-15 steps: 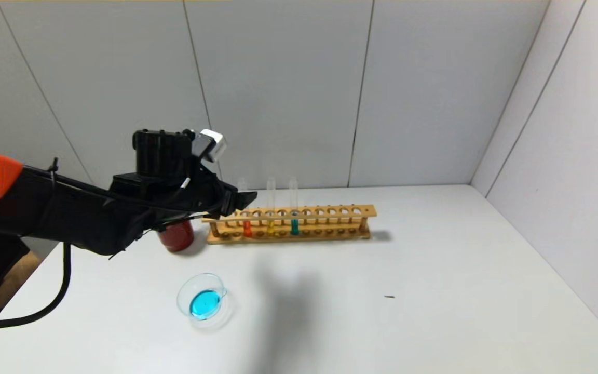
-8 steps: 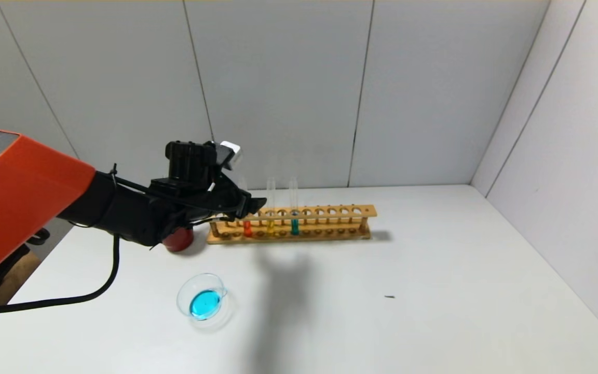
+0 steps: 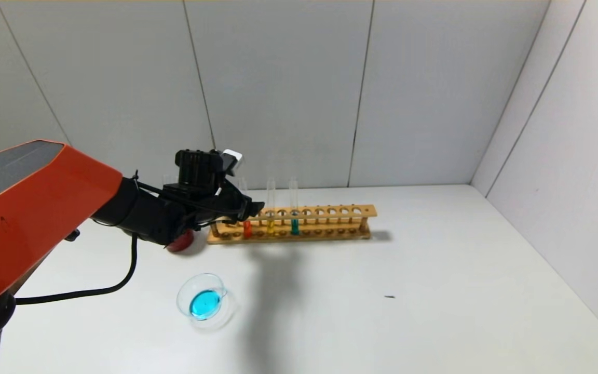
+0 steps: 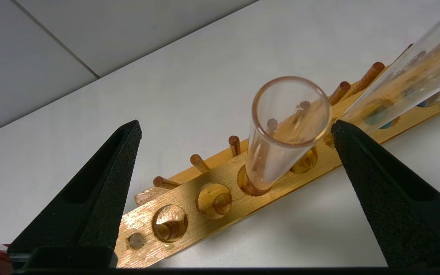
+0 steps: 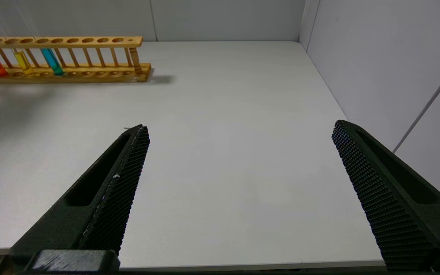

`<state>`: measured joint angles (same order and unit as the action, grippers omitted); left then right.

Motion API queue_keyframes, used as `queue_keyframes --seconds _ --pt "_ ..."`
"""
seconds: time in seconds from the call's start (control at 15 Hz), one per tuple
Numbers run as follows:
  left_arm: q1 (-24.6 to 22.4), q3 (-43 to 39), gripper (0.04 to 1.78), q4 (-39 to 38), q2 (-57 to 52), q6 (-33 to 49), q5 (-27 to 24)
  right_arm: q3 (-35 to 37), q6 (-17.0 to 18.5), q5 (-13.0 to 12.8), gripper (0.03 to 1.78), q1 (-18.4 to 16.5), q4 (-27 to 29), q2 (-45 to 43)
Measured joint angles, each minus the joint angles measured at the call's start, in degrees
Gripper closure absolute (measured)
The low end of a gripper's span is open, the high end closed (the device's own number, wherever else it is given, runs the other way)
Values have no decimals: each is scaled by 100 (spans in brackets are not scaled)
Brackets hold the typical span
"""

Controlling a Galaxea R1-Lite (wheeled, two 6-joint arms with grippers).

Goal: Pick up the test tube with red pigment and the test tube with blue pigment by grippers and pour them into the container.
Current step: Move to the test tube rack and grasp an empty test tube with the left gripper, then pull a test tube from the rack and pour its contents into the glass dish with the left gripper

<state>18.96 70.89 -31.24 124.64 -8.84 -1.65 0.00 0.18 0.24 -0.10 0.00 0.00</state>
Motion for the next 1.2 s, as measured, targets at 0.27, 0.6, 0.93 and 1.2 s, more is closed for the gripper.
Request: queue_keyframes --seconds 0.27,0.6,0.93,1.2 --pt "-2 52 7 5 66 2 0 0 -2 -2 6 0 0 0" --pt "11 78 47 -30 78 2 0 0 -2 0 6 2 0 0" --pt "55 171 135 5 89 -2 0 0 -2 0 6 0 0 0" --pt "99 207 149 21 80 -20 9 0 0 0 6 0 0 0"
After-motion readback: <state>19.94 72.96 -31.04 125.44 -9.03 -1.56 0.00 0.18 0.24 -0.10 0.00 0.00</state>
